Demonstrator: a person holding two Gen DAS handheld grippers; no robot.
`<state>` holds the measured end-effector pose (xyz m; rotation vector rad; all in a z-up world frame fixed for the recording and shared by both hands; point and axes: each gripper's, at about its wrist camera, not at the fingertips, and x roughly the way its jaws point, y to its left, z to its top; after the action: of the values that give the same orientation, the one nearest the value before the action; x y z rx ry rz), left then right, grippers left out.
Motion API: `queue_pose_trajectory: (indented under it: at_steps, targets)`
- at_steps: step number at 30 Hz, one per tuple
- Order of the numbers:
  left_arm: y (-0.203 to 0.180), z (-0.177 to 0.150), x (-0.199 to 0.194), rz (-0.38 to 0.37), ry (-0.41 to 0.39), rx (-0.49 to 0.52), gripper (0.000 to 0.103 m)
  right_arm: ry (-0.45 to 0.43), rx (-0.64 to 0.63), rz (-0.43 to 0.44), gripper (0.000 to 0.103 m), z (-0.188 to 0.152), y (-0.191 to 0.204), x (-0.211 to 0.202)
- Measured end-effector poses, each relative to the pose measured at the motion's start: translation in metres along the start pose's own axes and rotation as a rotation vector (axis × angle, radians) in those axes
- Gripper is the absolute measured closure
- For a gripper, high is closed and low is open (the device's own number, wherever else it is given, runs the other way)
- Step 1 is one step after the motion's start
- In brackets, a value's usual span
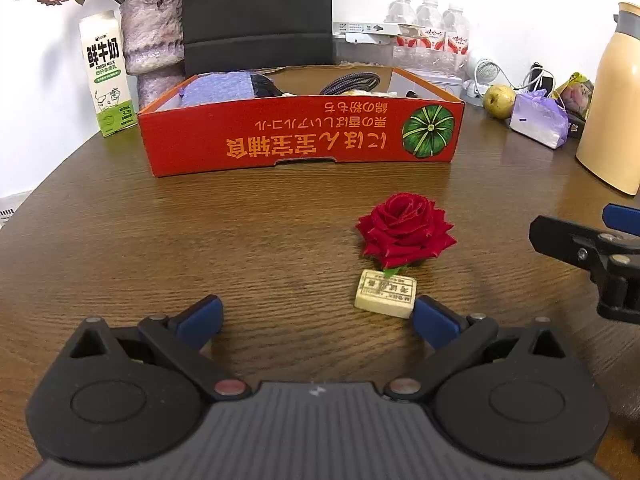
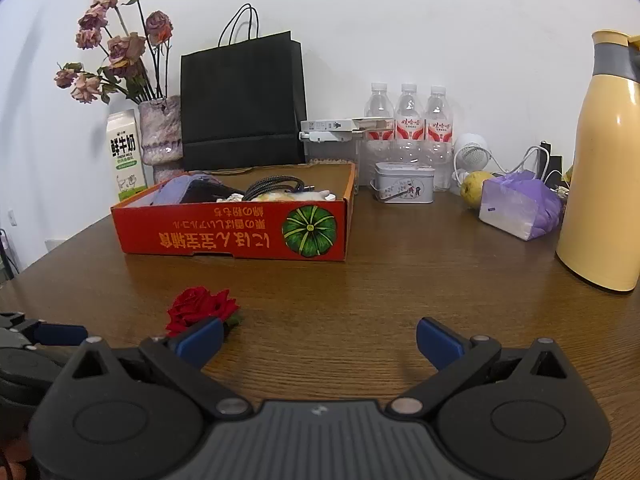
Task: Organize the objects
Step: 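Grasp the small cream block with the left tool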
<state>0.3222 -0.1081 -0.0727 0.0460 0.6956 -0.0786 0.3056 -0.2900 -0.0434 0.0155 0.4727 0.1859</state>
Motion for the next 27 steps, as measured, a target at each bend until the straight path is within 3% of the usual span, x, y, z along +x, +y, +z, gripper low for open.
queue_pose_trajectory:
  at_steps: [7, 8, 9, 10, 11, 12, 14, 21, 27]
  targets:
    - [-0.003, 0.006, 0.005, -0.006, 0.003, 0.004, 0.003, 0.007, 0.002, 0.0, 0.0, 0.0, -0.001, 0.001]
    - [-0.003, 0.006, 0.004, -0.012, -0.007, 0.005, 0.015, 0.009, 0.002, 0.0, 0.0, 0.0, -0.001, 0.001]
    - [-0.003, 0.006, 0.002, -0.021, -0.026, 0.011, 0.036, 0.011, 0.002, 0.0, 0.0, 0.0, -0.001, 0.002]
    - [-0.004, 0.007, -0.001, -0.034, -0.038, 0.014, 0.046, 0.014, 0.0, -0.001, 0.0, 0.0, 0.0, 0.002]
    - [-0.003, 0.007, -0.002, -0.054, -0.044, 0.011, 0.068, 0.016, -0.001, -0.002, 0.0, 0.0, 0.0, 0.003]
    - [-0.001, 0.008, -0.003, -0.087, -0.046, 0.003, 0.072, 0.019, -0.003, -0.003, 0.0, -0.001, 0.0, 0.004]
    - [0.002, 0.009, -0.004, -0.117, -0.043, -0.013, 0.072, 0.024, -0.005, -0.005, 0.0, -0.001, 0.001, 0.005]
    - [0.009, 0.011, -0.009, -0.115, -0.076, -0.024, 0.072, 0.036, -0.015, -0.012, 0.0, -0.003, 0.002, 0.009]
    - [0.023, 0.014, -0.014, -0.078, -0.115, -0.028, 0.072, 0.047, -0.028, -0.012, 0.0, -0.004, 0.004, 0.011]
